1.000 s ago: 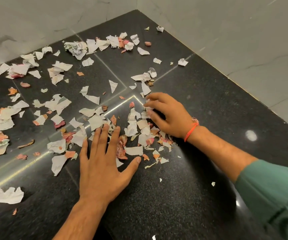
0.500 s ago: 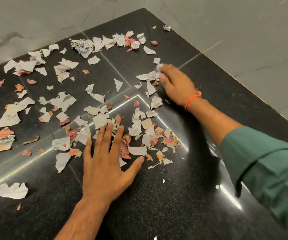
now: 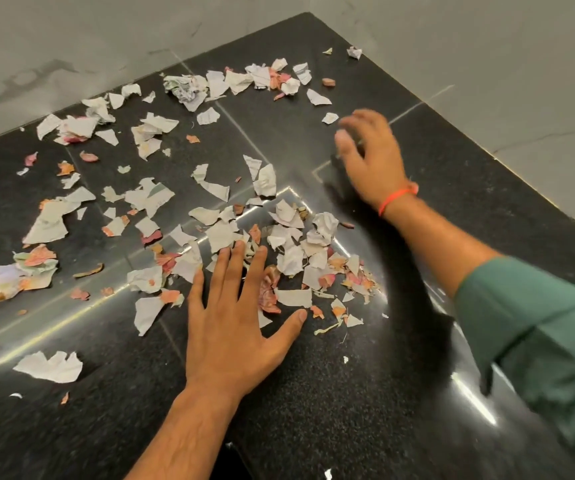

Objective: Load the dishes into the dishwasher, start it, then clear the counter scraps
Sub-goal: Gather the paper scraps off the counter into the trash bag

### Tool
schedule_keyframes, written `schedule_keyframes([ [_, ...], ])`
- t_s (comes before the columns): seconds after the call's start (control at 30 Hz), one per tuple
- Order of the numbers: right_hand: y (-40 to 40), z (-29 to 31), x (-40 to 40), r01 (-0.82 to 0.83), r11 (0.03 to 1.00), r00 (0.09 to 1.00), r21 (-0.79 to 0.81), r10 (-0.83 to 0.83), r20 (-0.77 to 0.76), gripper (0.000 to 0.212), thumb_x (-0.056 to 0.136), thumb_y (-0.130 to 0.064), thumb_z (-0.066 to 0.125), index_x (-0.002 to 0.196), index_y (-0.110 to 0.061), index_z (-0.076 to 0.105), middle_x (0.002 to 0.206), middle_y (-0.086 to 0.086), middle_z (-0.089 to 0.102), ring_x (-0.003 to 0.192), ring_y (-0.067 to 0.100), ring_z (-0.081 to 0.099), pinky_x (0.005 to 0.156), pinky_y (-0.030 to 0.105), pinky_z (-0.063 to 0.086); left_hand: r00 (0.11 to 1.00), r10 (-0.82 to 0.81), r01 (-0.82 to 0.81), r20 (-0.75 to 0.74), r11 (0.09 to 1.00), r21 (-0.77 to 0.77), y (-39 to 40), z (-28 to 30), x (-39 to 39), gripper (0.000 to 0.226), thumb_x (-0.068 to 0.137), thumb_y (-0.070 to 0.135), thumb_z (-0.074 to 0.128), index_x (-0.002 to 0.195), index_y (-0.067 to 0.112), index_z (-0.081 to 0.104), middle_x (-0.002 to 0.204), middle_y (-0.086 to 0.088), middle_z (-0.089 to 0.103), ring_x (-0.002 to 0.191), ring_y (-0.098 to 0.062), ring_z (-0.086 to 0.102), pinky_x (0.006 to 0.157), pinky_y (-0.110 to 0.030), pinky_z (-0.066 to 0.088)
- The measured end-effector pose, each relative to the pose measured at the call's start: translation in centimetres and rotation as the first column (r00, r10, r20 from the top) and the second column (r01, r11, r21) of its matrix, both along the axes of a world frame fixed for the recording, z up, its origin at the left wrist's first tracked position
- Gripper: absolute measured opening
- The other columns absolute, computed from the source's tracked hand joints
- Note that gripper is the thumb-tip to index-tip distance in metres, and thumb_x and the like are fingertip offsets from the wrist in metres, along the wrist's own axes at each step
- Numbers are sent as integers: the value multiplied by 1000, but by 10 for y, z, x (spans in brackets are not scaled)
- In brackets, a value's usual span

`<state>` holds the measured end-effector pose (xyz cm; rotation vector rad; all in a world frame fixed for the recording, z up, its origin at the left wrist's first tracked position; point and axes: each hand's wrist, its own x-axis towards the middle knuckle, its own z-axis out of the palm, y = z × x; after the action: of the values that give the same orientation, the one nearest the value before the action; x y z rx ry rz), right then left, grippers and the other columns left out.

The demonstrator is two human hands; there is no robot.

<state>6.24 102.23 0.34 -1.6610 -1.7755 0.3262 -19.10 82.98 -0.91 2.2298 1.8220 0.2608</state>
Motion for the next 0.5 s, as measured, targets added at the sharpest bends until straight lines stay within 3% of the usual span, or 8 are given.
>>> schedule_keyframes([
  [0.1,45,-3,19,118,966,983,-229,-82,162,67,98,-57,33,146,-12,47,158,14,35,147,26,31,120,42,26,1000,0,0,14,1000,3,-1,-1,0,98,86,86,31,162,38,-6,172,10,-7,158,-9,-8,128,-52,5],
  [0.2,56,-5,14,26,962,955,-271,56,291,80,91,-66,16,147,-17,45,158,9,36,148,26,29,119,52,24,1000,3,-3,17,1000,8,-1,0,0,97,86,86,30,163,38,-5,172,9,-6,158,-9,-7,128,-52,5],
  [0.37,9,5,-9,-277,911,905,-306,354,235,55,104,-46,25,148,-21,46,161,3,34,152,23,22,122,52,14,1000,1,-1,6,1000,0,0,0,1,98,85,87,29,163,38,-5,172,9,-6,158,-9,-8,128,-51,5],
  [0.5,-48,4,-31,-437,854,856,-283,492,162,56,105,-47,23,145,-20,50,159,0,37,151,15,24,124,48,13,1000,8,-8,-8,1000,1,0,1,1,98,85,88,28,163,38,-6,172,9,-6,158,-10,-8,128,-51,5],
])
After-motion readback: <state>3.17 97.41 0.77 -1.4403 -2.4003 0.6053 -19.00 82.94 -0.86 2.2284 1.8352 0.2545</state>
